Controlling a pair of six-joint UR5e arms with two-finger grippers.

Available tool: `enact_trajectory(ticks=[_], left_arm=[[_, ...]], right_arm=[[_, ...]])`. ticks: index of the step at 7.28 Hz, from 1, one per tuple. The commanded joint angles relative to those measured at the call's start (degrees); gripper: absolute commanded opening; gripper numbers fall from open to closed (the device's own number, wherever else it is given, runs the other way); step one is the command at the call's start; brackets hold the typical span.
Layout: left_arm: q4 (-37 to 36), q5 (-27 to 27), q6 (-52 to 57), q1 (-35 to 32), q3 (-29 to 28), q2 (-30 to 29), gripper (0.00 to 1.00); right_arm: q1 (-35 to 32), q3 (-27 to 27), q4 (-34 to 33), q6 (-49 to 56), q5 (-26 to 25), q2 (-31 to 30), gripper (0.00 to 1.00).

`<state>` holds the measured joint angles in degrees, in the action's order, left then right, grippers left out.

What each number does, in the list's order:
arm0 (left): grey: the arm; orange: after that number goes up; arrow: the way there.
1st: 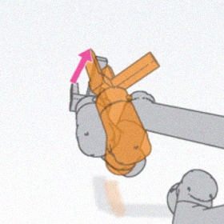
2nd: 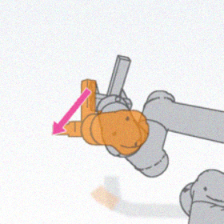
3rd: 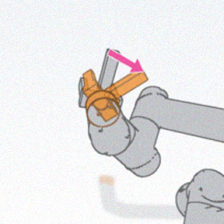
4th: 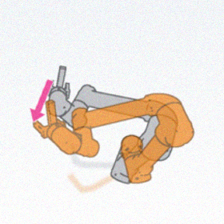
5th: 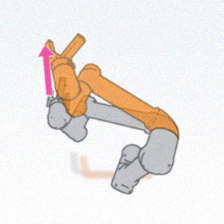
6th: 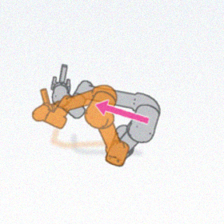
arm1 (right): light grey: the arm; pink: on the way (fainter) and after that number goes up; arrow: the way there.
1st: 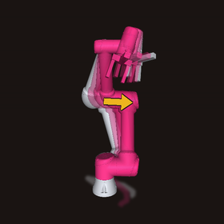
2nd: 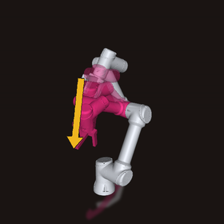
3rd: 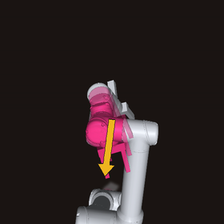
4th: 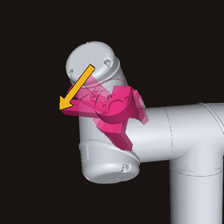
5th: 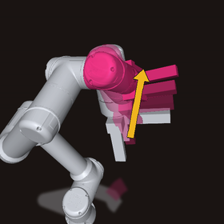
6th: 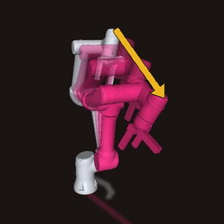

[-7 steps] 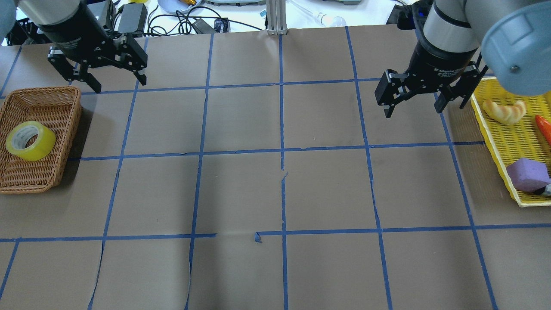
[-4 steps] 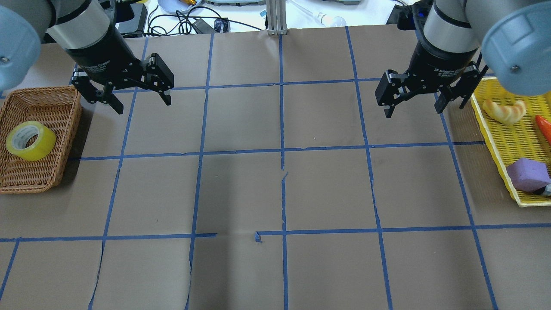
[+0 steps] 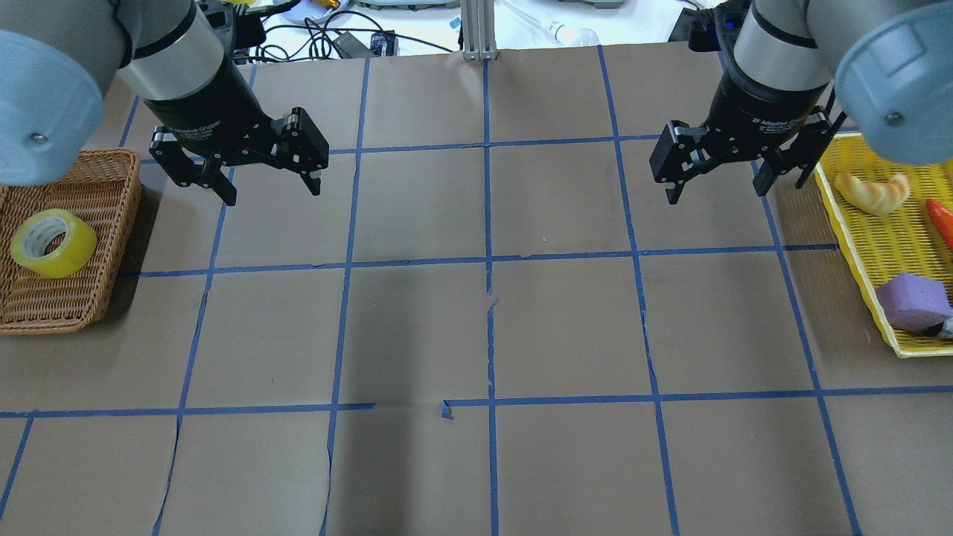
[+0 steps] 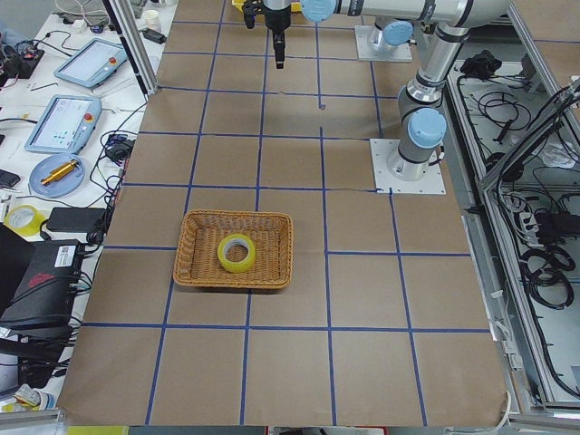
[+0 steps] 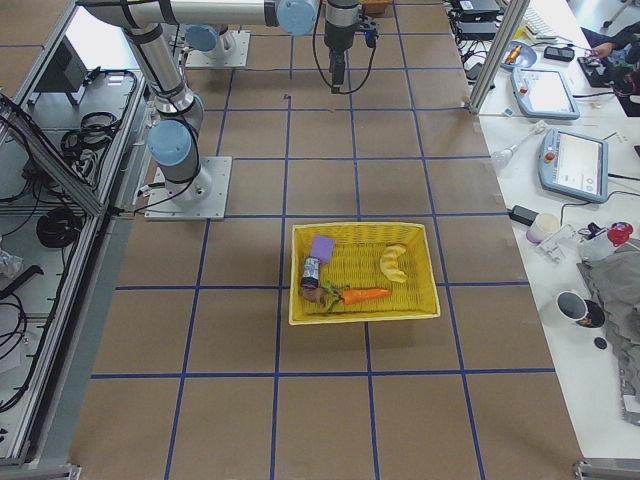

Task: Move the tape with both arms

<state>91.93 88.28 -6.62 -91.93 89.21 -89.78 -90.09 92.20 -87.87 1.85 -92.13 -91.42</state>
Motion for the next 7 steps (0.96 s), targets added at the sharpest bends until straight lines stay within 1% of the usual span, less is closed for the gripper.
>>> enact_trajectory(ticks=[1,3,5,7], left_arm=[[-1.31,0.05,0.03,0.26,-0.26,0.04,1.00],[-1.32,0.13,0.12,0.44,-0.35,0.31,1.00],[-6.91,0.31,0.03,0.35,0.44,0.05,1.00],[-6.33,0.31,0.03,0.26,0.61,0.04,1.00]], right_arm=[[0.00,0.00,0.07,-0.09,-0.15,0.01,1.00],[0.00,0.00,0.07,-0.09,-0.15,0.01,1.00],[0.00,0.00,0.15,0.09,-0.24,0.01,1.00],[-0.09,0.00,0.15,0.00,-0.24,-0.07,1.00]])
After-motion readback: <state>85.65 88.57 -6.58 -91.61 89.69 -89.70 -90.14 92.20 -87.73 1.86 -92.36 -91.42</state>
